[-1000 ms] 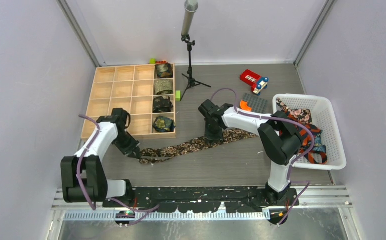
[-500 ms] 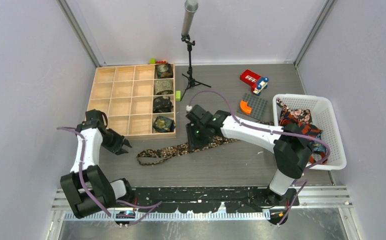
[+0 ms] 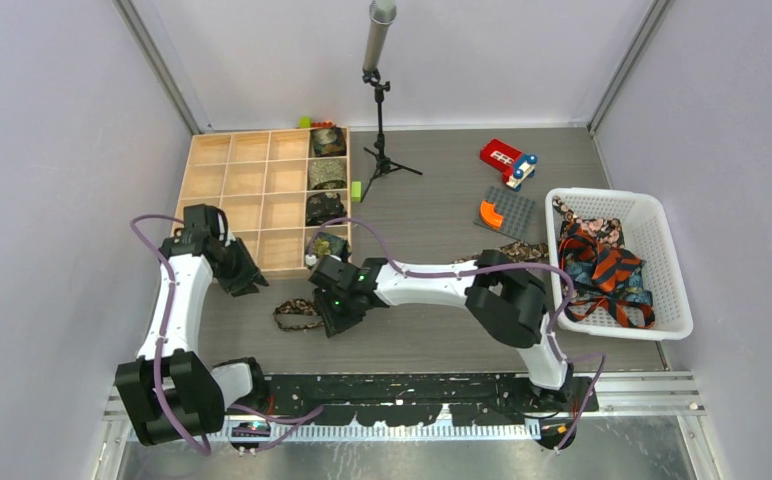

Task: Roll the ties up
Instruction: Flatten out the tie at the center of the board.

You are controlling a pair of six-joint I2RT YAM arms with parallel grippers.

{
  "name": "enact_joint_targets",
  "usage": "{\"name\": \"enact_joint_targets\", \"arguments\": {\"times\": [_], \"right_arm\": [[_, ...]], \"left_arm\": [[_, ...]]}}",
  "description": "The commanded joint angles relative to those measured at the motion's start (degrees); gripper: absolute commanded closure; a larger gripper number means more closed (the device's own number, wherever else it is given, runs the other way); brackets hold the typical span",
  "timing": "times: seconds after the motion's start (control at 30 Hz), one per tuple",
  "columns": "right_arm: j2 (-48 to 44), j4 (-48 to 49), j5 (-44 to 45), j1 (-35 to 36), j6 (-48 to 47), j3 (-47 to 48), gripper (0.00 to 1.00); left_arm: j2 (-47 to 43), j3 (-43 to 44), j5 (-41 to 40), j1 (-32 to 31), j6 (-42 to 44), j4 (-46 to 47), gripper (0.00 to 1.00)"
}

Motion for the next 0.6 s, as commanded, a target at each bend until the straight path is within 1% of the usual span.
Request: {"name": "enact_joint_targets", "arguments": {"times": [0.0,0.3,0.4,0.57], "right_arm": [[2.3,0.3,4.5,0.0,-2.2,5.5,0.66],[9.4,-5.2,9.0,-0.3,-5.2,18.1,0.66],[12.0,-6.4,8.9,-1.3,-5.1,21.5,0.67],[15.6,-6.5,6.3,-4.1,-3.8,24.2,0.67]], "left_arm": [[0.1,1.1,2.3,-0.1,3.6,1.3,0.71],[-0.7,0.0,3.8,-0.1,3.7,3.0,0.73],[-0.9,-0.1,3.7,-0.1,3.6,3.1,0.73],[-0.9,-0.1,3.6,-0.1,3.5,3.1,0.73]]}}
